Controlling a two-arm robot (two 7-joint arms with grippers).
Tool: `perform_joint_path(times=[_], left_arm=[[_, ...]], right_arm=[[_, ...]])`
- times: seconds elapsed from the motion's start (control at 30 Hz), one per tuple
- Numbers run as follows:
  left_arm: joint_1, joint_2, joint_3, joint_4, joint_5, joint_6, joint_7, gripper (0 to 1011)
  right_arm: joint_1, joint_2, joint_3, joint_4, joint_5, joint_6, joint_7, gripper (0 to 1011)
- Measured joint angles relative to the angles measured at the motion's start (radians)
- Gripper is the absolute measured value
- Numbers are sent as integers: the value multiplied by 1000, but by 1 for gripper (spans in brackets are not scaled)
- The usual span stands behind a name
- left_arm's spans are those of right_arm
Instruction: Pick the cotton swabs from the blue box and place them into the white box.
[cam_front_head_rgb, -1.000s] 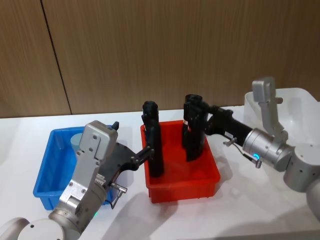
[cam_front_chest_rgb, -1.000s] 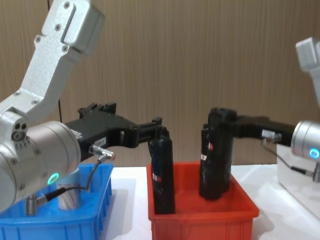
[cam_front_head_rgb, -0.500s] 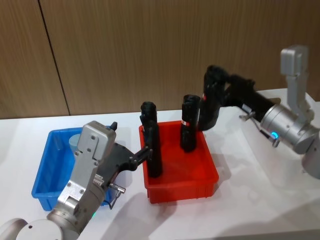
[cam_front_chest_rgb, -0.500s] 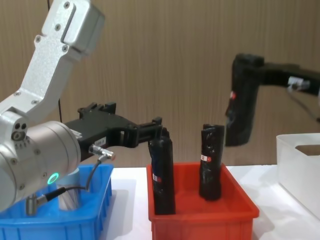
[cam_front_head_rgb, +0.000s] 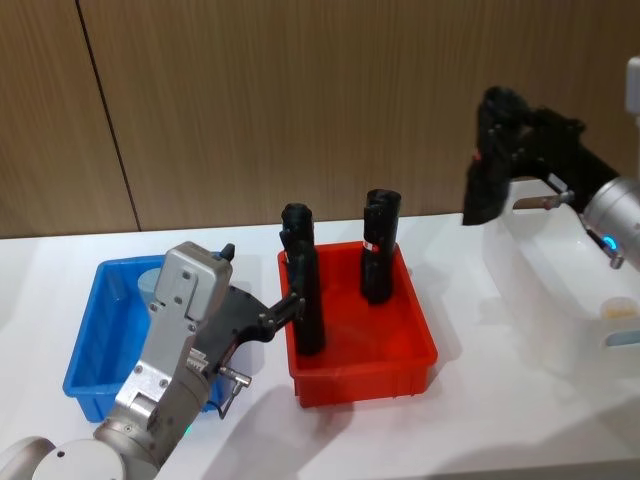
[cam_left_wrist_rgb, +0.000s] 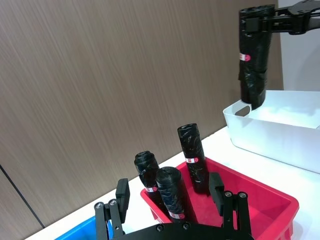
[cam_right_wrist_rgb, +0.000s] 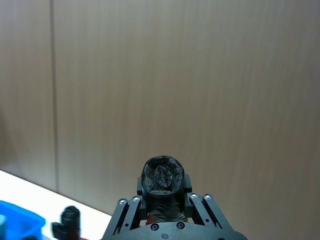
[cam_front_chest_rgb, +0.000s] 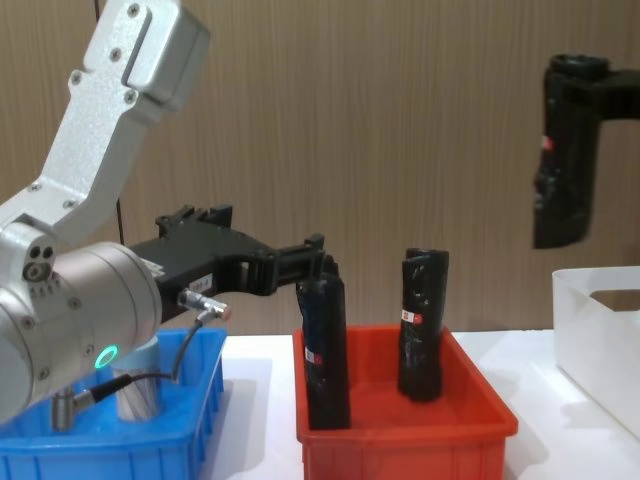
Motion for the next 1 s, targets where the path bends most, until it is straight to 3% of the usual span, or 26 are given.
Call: perform_joint_path(times=[0.3,0.87,1.0], left_arm=[[0,0,0,0,0,0,0,1004],[0,0,0,0,0,0,0,1004],[0,0,0,0,0,0,0,1004]], right_arm=[[-5,28,24,16,-53,29,-62,367],[34,57,62,171,-99,18,-132,367],[42,60,68,202,-99,12,-139,476]])
